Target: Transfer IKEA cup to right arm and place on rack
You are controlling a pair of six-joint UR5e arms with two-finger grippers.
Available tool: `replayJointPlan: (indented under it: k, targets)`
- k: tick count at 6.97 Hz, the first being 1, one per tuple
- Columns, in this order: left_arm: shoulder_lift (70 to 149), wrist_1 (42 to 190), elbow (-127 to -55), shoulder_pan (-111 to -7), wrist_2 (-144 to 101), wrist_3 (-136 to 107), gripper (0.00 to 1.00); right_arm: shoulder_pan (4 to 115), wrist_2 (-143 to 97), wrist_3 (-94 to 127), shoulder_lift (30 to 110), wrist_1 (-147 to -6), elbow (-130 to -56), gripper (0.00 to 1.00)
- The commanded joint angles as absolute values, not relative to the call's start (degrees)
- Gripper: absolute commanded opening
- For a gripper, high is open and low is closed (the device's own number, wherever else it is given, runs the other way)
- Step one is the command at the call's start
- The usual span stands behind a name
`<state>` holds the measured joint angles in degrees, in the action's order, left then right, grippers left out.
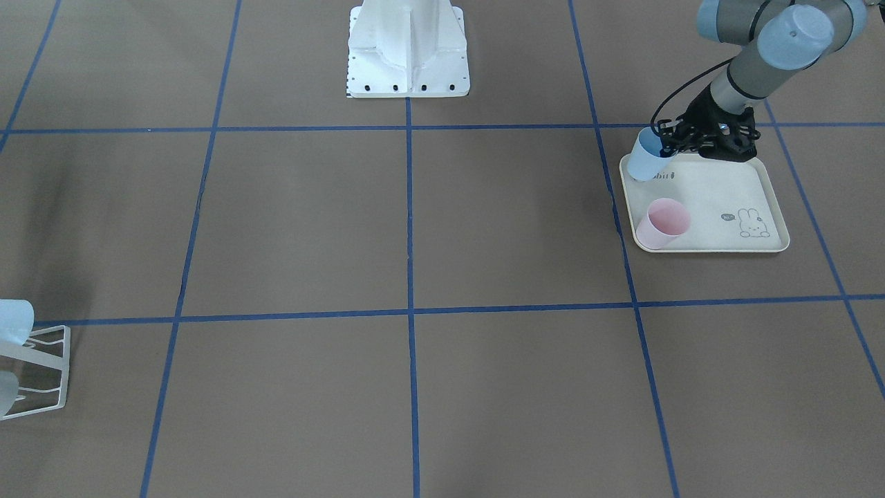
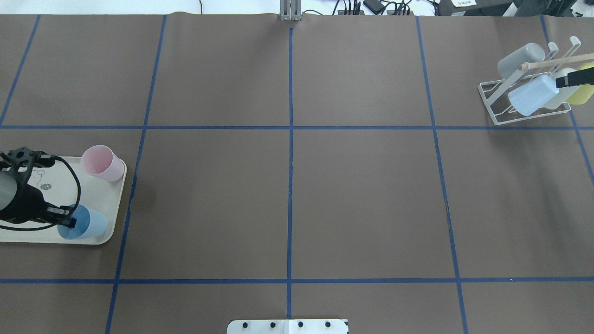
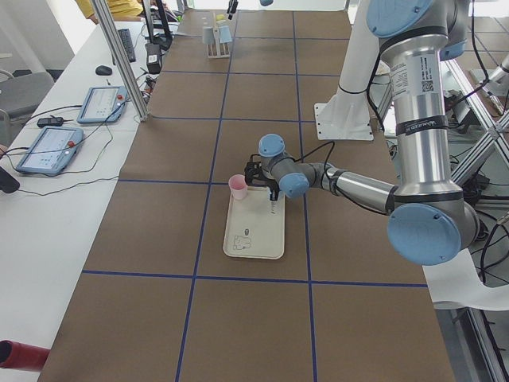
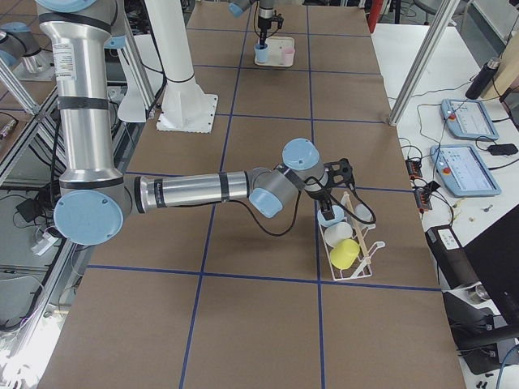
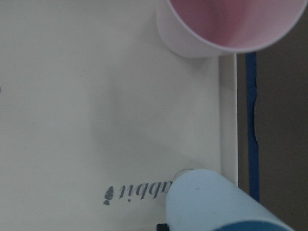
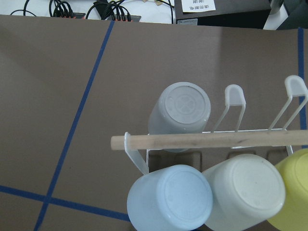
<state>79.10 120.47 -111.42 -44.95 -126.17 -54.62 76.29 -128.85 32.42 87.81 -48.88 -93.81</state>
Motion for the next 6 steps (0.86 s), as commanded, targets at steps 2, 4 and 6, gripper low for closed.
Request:
replayJointPlan:
  k: [2,4,6]
  targets:
    - [79.7,114.9,-121.0,-51.5,-128.4,-55.3,0.00,76.2,-129.1,35.0,87.8,-48.8,-94.7,1.00]
    - [89.8,114.6,-119.2,-52.0,-128.7,-60.2,0.00,75.0,-129.6,41.3,87.6,-48.6,-97.2,1.00]
    - [105.7,115.5,-111.7,-51.3,-130.8,-73.7,0.00,67.5,-128.9,59.6,86.4,-46.2,-102.7,1.00]
